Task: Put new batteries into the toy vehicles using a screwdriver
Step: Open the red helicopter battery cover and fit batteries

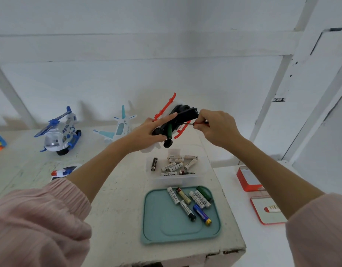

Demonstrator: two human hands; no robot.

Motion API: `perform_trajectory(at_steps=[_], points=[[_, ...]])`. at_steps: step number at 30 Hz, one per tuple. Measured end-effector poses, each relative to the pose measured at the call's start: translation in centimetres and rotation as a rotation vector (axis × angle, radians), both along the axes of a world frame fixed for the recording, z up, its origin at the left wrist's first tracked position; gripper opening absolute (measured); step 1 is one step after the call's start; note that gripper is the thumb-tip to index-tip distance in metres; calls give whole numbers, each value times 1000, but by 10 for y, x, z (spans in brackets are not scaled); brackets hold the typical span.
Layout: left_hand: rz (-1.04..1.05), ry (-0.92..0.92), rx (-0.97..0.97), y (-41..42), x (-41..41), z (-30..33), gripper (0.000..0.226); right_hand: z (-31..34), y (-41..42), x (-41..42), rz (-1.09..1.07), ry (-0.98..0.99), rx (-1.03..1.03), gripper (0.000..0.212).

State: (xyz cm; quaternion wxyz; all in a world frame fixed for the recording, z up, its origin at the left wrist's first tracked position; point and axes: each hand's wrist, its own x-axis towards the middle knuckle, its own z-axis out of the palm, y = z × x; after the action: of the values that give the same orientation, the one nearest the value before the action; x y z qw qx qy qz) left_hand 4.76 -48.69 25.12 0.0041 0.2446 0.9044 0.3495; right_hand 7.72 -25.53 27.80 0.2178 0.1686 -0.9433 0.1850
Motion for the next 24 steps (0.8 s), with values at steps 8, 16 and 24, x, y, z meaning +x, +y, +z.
perform_trajectory(at_steps=[8,16,24], points=[[7,42,-111,11,-13,1,69,-10,11,-2,-33,-36,-15,10],[-11,93,-168,20,-16,5,67,-16,13,-1,-10,-19,-70,10],[10,93,-162,22,-18,6,67,-16,15,4,29,-10,-61,12]])
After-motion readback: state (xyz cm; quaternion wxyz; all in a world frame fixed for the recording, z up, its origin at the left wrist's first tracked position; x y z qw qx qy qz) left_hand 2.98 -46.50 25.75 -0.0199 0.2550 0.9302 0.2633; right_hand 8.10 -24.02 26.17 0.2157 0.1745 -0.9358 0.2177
